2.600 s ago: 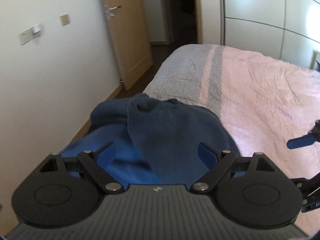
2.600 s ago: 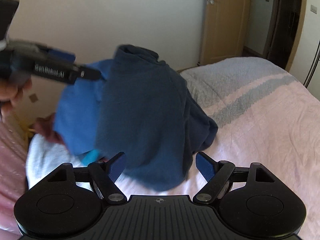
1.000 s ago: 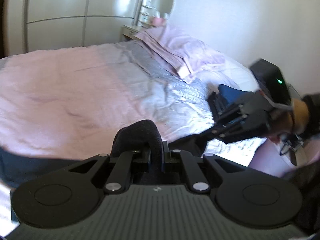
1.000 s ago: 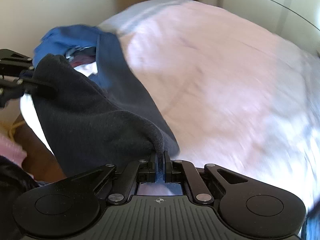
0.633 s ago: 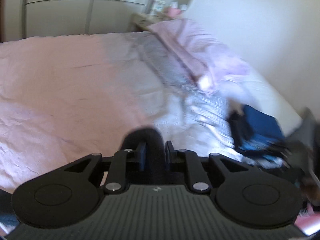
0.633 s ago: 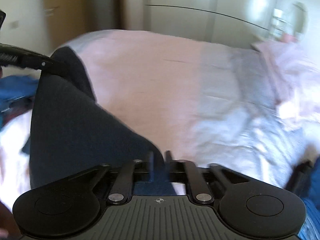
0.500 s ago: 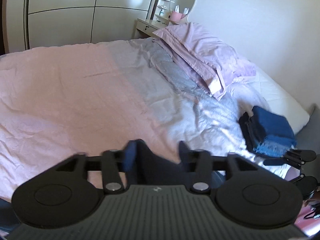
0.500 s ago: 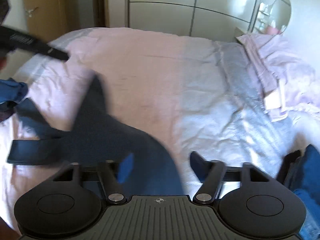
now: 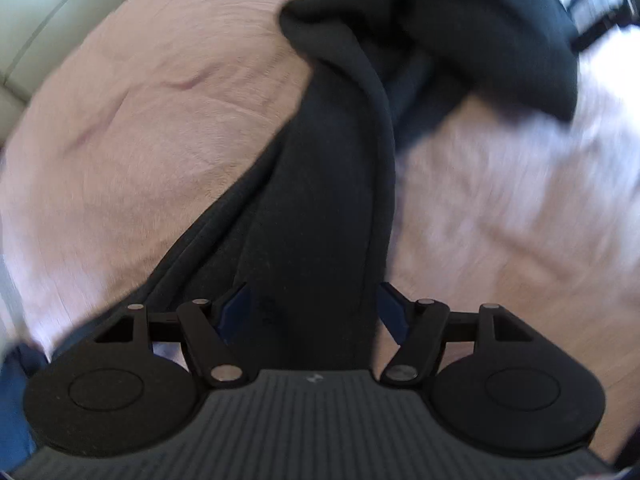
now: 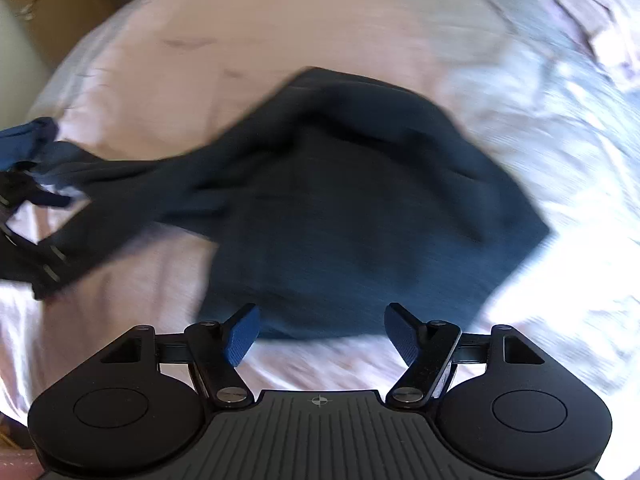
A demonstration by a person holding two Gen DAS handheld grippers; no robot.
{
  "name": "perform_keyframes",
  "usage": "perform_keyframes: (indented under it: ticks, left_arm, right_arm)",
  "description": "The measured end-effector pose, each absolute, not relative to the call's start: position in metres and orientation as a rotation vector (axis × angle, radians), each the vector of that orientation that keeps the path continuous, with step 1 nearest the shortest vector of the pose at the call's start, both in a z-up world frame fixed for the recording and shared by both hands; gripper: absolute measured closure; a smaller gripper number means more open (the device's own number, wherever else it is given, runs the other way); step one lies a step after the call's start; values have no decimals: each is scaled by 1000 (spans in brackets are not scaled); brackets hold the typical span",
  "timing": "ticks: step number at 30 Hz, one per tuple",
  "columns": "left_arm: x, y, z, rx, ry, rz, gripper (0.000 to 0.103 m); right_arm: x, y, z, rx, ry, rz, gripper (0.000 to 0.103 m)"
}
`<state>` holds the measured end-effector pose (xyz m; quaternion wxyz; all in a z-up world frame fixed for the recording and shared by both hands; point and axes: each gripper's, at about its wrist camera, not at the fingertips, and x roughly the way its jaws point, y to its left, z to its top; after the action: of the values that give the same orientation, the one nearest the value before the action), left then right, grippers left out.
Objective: Fold clothes
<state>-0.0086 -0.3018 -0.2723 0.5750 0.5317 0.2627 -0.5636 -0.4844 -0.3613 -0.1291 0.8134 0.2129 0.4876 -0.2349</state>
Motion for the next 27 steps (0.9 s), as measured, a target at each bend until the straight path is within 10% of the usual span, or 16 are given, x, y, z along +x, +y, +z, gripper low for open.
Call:
perform_keyframes:
  ticks: [2, 8, 10, 11, 27]
  left_arm:
    - [-5, -302, -280, 1298, 571, -1344, 95]
    - [64, -296, -188, 1131, 491, -1280, 98]
    - [86, -294, -158, 1076, 465, -1257, 98]
    - [98, -293, -143, 1048, 452, -1246, 98]
    - [190, -394, -23, 968, 208, -1040, 97]
  right_arm:
    - [-457, -343, -140, 353, 1048, -457, 23]
    - [-422, -329, -187, 175, 1236, -444, 30]
    - [-438, -339, -177, 241, 1241, -478, 87]
    - [-448, -343, -167, 262, 1238, -494, 91]
    - [-567, -440, 33, 43, 1019, -779, 92]
